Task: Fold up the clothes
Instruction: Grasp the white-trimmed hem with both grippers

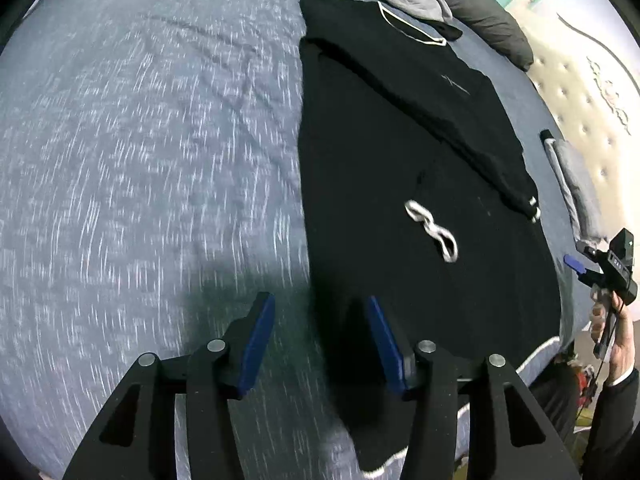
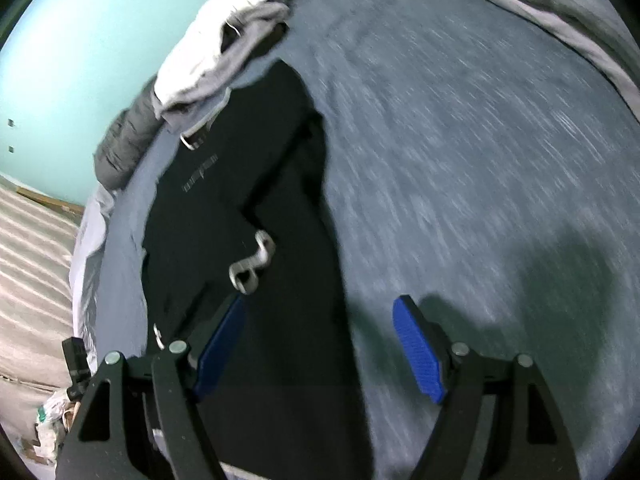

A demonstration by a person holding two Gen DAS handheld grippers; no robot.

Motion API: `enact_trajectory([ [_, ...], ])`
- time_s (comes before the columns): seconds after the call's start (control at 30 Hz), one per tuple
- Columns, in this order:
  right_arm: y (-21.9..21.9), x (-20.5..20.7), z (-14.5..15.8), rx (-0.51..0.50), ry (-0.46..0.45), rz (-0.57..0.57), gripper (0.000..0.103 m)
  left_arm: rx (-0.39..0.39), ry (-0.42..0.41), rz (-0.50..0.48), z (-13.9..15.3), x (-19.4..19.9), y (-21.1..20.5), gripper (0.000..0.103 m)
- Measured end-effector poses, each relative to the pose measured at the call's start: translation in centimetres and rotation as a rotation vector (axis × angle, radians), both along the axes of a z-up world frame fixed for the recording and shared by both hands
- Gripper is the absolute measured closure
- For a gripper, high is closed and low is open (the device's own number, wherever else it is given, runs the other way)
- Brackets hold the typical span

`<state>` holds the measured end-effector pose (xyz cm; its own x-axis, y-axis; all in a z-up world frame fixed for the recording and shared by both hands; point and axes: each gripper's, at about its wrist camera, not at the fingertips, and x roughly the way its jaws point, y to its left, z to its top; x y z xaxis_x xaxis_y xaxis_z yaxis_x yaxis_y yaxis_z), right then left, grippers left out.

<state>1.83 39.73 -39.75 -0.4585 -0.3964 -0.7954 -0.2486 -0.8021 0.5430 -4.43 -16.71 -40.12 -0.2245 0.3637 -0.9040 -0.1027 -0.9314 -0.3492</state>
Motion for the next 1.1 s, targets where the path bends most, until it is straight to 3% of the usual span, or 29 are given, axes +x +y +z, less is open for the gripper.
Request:
enact_trajectory([
  [0.2, -0.8, 3.6, -0.4, 0.004, -0.099, 0.075, 0.026, 0.055, -0.042, -0.009, -0.1, 2.4, 0.5, 0.048],
  [0.67, -3.9, 7.2, -2.0, 0.032, -0.166, 0.164, 0.027, 0.035, -0.103, -0.065, -2.2, 5.8, 2.6, 0.048],
  [0.7, -4.3, 7.4, -2.1, 0.023, -0.166, 0.179, 0.035, 0.034, -0.103, -0.072, -2.3, 5.9, 2.7, 0.048],
  [0.73, -4.6, 7.6, -2.2, 0.013, -0.166, 0.195, 0.052, 0.033, -0.104, -0.078, -2.4, 6.1, 2.9, 0.048],
  [0.83, -5.4, 8.1, -2.5, 0.012, -0.173, 0.229, 0.084, 0.026, -0.102, -0.111, -2.7, 6.6, 3.6, 0.049],
  [0.87, -5.6, 8.3, -2.5, 0.02, -0.173, 0.235, 0.09, 0.025, -0.102, -0.12, -2.8, 6.8, 3.7, 0.059],
  [0.9, -5.8, 8.4, -2.4, 0.029, -0.171, 0.239, 0.094, 0.046, -0.102, -0.131, -2.7, 6.9, 3.8, 0.069],
  [0.93, -5.9, 8.5, -2.2, 0.032, -0.164, 0.241, 0.097, 0.067, -0.102, -0.142, -2.7, 7.1, 3.9, 0.089],
  [1.1, -6.2, 9.2, 1.2, 0.068, -0.095, 0.268, 0.099, 0.1, -0.038, -0.167, 0.0, 8.1, 3.4, 0.096],
])
